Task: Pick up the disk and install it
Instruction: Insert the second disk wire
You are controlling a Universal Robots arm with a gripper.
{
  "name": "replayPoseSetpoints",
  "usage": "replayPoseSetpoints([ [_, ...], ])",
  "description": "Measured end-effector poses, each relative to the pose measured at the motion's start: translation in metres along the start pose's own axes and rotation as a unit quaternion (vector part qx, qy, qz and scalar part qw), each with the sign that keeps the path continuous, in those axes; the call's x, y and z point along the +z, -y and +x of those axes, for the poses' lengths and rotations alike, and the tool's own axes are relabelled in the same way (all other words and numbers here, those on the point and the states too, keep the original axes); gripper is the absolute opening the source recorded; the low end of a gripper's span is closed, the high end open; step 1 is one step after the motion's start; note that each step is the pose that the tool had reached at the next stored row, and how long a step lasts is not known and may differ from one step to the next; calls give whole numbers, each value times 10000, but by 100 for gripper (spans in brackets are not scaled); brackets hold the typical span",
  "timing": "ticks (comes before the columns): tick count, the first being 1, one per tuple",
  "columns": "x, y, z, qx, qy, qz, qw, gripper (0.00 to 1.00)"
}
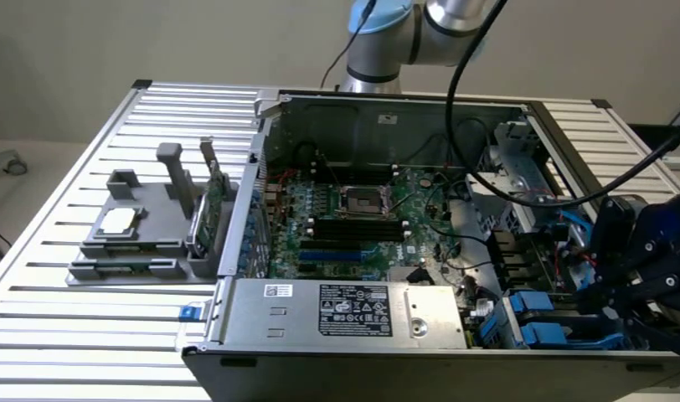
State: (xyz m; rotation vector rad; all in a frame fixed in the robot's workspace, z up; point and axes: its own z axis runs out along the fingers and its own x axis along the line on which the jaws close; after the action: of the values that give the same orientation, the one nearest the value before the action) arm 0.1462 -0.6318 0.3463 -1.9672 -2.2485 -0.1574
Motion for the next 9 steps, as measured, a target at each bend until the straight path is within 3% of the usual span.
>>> replayPoseSetpoints([
  [2,9,-4,59,0,90,-3,10000,16],
  [6,28,-21,195,5,304,2,9995,16],
  [9,39,-34,295,11,438,16,9990,16],
])
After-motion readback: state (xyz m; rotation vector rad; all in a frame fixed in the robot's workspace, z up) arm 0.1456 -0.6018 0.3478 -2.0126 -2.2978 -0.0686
